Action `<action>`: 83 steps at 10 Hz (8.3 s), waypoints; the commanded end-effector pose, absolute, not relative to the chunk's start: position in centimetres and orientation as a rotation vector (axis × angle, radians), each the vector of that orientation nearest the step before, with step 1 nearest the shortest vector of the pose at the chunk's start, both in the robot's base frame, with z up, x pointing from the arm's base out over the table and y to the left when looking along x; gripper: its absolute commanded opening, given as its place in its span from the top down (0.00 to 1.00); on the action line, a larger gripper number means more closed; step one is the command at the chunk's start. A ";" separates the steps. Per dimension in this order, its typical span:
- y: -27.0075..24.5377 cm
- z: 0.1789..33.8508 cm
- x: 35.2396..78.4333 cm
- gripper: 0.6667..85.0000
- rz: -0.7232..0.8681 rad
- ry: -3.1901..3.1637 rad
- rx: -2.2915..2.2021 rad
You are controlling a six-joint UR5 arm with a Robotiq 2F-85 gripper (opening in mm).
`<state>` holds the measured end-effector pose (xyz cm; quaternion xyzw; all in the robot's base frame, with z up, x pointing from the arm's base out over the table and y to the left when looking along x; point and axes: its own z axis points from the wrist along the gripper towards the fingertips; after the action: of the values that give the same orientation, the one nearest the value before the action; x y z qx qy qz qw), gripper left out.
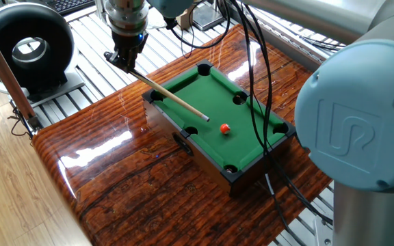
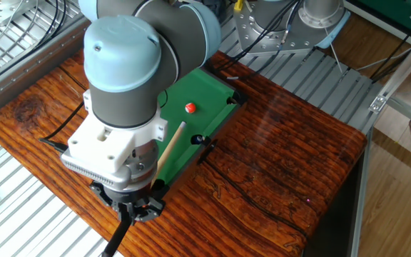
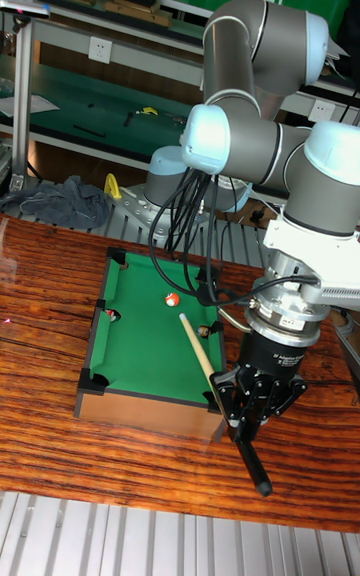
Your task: Hit the pool ball
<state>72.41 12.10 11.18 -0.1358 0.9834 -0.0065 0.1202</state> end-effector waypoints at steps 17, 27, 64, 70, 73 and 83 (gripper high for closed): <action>11.3 11.1 72.3 0.99 -0.025 2.859 -0.427; 10.0 11.8 71.4 0.99 -0.012 2.914 -0.311; 9.3 9.9 65.3 0.99 0.136 2.871 -0.288; 9.9 9.4 65.6 0.99 0.197 2.905 -0.192; 9.5 9.1 65.7 0.99 0.185 2.911 -0.194; 8.6 8.5 66.0 0.89 0.115 2.924 -0.269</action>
<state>66.02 8.67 8.42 -0.0921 0.9896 0.0377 0.1034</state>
